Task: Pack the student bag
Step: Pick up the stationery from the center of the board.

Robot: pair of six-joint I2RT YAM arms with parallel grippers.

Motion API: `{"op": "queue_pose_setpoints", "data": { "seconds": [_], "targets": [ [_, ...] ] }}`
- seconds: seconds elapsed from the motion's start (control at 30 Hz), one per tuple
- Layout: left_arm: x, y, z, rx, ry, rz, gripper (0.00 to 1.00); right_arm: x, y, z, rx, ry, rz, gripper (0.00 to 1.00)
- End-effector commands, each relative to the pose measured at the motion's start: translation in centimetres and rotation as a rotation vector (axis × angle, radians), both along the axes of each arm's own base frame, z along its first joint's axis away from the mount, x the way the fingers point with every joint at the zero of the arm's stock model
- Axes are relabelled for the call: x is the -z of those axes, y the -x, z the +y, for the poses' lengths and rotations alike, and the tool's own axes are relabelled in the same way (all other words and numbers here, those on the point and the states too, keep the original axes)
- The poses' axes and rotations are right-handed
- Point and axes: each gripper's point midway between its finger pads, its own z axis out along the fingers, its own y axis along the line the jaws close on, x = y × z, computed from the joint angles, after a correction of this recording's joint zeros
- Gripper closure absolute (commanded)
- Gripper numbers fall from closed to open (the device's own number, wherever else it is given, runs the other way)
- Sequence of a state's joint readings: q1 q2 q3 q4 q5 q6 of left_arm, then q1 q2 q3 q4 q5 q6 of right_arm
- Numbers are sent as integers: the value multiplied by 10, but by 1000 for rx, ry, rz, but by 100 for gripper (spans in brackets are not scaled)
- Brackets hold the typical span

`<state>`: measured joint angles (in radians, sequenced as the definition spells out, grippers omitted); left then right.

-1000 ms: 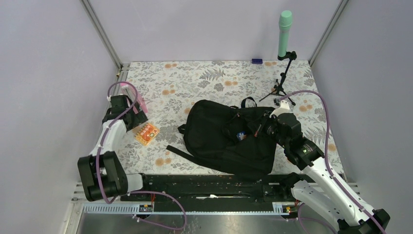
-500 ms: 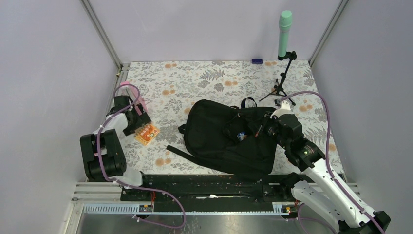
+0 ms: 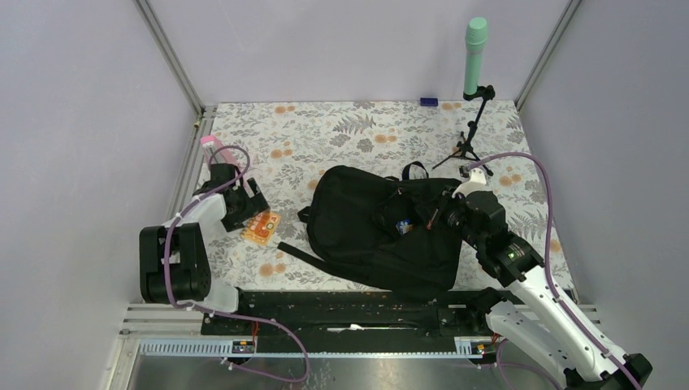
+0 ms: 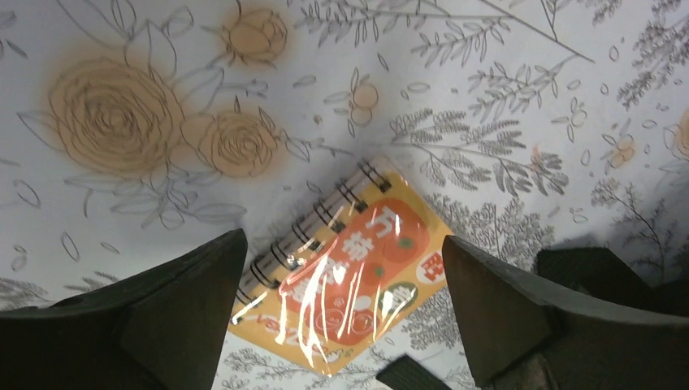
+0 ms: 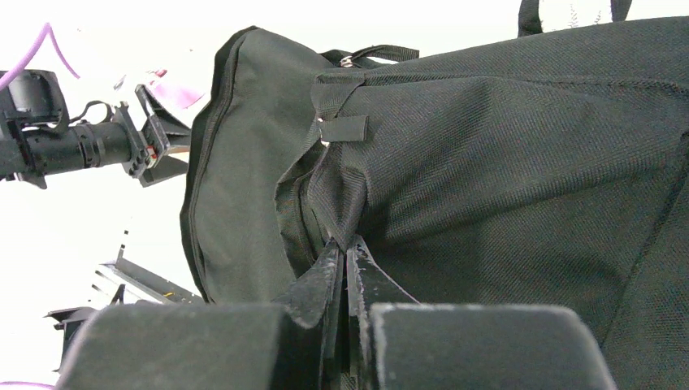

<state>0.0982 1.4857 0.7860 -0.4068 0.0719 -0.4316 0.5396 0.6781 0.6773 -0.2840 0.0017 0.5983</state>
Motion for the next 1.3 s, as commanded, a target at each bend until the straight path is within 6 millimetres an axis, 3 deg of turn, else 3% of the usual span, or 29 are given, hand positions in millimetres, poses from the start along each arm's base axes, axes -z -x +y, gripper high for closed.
{"op": "queue_pose_setpoints", "data": {
  "seconds": [0.0, 0.13, 0.37, 0.53, 0.67, 0.77, 1.03, 1.27],
  "targets": [
    [-18, 13, -15, -37, 73, -49, 7, -50, -2, 5, -16, -84, -147, 99],
    [-27, 26, -22, -35, 102, -92, 6, -50, -3, 6, -15, -86, -144, 99],
    [-11, 36, -26, 1, 117, 0, 6, -53, -1, 7, -24, -99, -141, 99],
    [-4, 42, -41, 44, 189, 51, 19, -55, 2, 3, -13, -99, -151, 99],
    [-9, 49, -49, 67, 208, 34, 20, -56, 1, -1, 7, -88, -158, 98],
    [-7, 52, -44, 68, 173, 42, 22, -56, 1, 0, 2, -90, -152, 99],
    [8, 50, -41, 90, 159, 116, 48, -58, 2, 0, 3, -97, -157, 98],
    [2, 49, -40, 97, 150, 93, 82, -59, 2, -2, 9, -95, -160, 98]
  ]
}}
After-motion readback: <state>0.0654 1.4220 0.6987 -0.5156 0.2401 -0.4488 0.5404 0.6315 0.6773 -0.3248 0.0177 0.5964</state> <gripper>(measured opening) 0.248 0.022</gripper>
